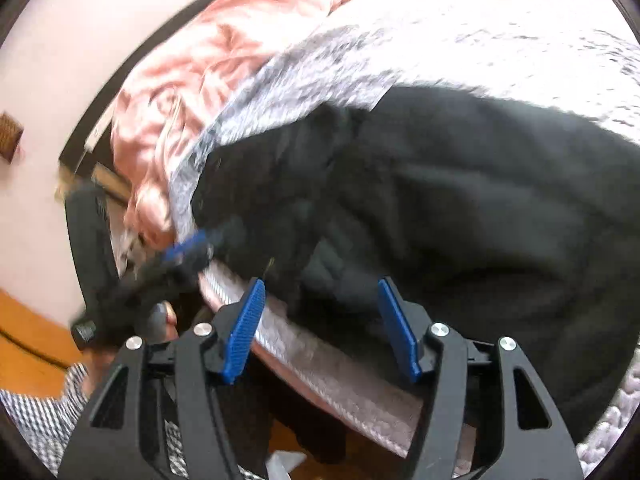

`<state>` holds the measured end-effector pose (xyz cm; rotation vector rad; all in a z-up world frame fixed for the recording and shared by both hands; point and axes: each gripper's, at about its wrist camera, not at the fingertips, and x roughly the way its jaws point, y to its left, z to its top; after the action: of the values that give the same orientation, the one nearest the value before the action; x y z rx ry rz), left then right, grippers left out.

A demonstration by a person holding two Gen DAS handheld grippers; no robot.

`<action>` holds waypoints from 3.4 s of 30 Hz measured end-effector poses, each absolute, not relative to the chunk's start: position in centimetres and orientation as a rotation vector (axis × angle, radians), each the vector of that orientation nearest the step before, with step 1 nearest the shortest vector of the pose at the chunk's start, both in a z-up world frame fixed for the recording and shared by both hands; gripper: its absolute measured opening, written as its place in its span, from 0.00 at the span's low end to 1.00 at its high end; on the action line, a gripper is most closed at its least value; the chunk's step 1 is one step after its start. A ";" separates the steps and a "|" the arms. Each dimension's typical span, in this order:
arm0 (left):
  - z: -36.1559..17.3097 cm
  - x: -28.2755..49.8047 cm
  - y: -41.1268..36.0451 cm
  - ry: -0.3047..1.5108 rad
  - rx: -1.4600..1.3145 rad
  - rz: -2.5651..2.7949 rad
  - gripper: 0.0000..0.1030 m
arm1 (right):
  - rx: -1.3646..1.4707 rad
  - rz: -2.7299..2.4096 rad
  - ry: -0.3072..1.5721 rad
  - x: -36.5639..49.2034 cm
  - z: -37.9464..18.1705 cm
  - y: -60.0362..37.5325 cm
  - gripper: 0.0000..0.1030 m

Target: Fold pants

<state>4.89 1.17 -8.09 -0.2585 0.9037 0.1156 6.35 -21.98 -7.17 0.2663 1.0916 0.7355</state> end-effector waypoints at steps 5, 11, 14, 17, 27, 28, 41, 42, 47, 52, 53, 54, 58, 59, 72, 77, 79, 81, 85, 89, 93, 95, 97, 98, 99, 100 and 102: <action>-8.1 4.9 0.8 0.909 -0.256 0.111 0.96 | 0.254 0.641 1.107 8.1 -8.1 -21.9 0.55; -7.7 4.7 1.2 0.907 -0.245 0.123 0.96 | 0.056 0.668 1.099 5.6 -9.1 -17.6 0.68; -7.7 4.8 1.9 0.903 -0.265 0.144 0.96 | -0.072 0.663 1.065 3.5 -8.9 -16.1 0.70; -7.9 4.8 2.1 0.912 -0.290 0.144 0.96 | -0.154 0.620 1.053 3.5 -9.8 -14.7 0.66; -8.3 4.7 2.8 0.918 -0.291 0.151 0.96 | -0.057 0.684 1.049 4.5 -9.0 -15.5 0.10; -8.4 4.7 2.9 0.920 -0.294 0.153 0.96 | -0.042 0.702 1.037 4.1 -8.3 -15.6 0.10; -8.1 5.5 1.2 0.924 -0.265 0.122 0.96 | -0.015 0.762 1.155 4.2 -11.5 -14.5 0.45; -8.0 5.7 0.9 0.925 -0.264 0.115 0.96 | -0.009 0.768 1.142 4.0 -10.9 -14.9 0.48; -7.1 6.7 -2.6 0.906 -0.207 0.034 0.96 | 0.062 0.672 1.052 3.1 -7.5 -20.7 0.49; -7.5 7.3 -6.5 0.921 -0.130 -0.024 0.96 | 0.100 0.437 1.031 4.0 -6.5 -27.4 0.51; -7.8 7.4 -6.8 0.931 -0.122 -0.026 0.96 | 0.114 0.405 1.052 4.2 -7.1 -28.4 0.51; -8.5 7.6 -7.3 0.951 -0.104 -0.023 0.96 | 0.117 0.376 1.077 4.4 -8.0 -29.0 0.51; -11.9 8.6 -8.1 1.062 -0.070 -0.025 0.96 | 0.118 0.334 1.134 5.1 -11.7 -29.7 0.50; -13.0 9.0 -7.9 1.100 -0.095 -0.043 0.97 | 0.128 0.331 1.136 5.1 -12.2 -30.0 0.50; -9.2 7.7 0.0 1.050 -0.303 -0.062 0.96 | 0.142 0.452 1.066 4.0 -8.0 -27.5 0.62; -9.0 6.4 9.8 1.031 -0.540 0.058 0.95 | 0.129 0.533 1.084 4.6 -8.4 -24.1 0.62; -9.3 5.9 13.6 1.021 -0.587 0.131 0.95 | 0.118 0.546 1.106 5.2 -8.7 -22.6 0.62; -9.6 5.6 16.5 1.007 -0.618 0.188 0.95 | 0.103 0.565 1.116 5.6 -8.9 -21.2 0.62; -10.9 5.4 22.1 0.977 -0.734 0.244 0.93 | 0.027 0.593 1.138 6.1 -9.3 -17.8 0.62; -12.8 6.1 26.6 0.953 -0.881 0.245 0.81 | -0.018 0.590 1.147 6.4 -10.1 -16.3 0.62; -14.7 6.4 29.7 0.920 -0.995 0.226 0.80 | -0.010 0.587 1.154 6.5 -10.6 -16.5 0.62; -15.5 6.3 30.5 0.911 -1.029 0.214 0.79 | -0.003 0.587 1.159 6.5 -10.8 -16.6 0.62; -15.8 5.9 30.8 0.896 -1.046 0.206 0.79 | -0.015 0.584 1.161 6.6 -11.0 -16.4 0.63; -15.8 5.8 30.9 0.879 -1.048 0.198 0.79 | -0.022 0.582 1.160 6.6 -11.0 -16.3 0.64; -15.8 5.7 30.9 0.870 -1.051 0.190 0.79 | -0.030 0.582 1.158 6.6 -11.2 -16.1 0.65; -16.0 5.6 31.0 0.865 -1.058 0.181 0.78 | -0.034 0.581 1.158 6.6 -11.2 -16.0 0.65; -16.2 5.1 31.1 0.849 -1.089 0.165 0.78 | -0.036 0.578 1.158 6.7 -11.4 -16.0 0.66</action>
<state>5.12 31.12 -16.21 -1.0888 0.8485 0.1651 6.66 -15.96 -11.39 -0.0356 1.1578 0.5779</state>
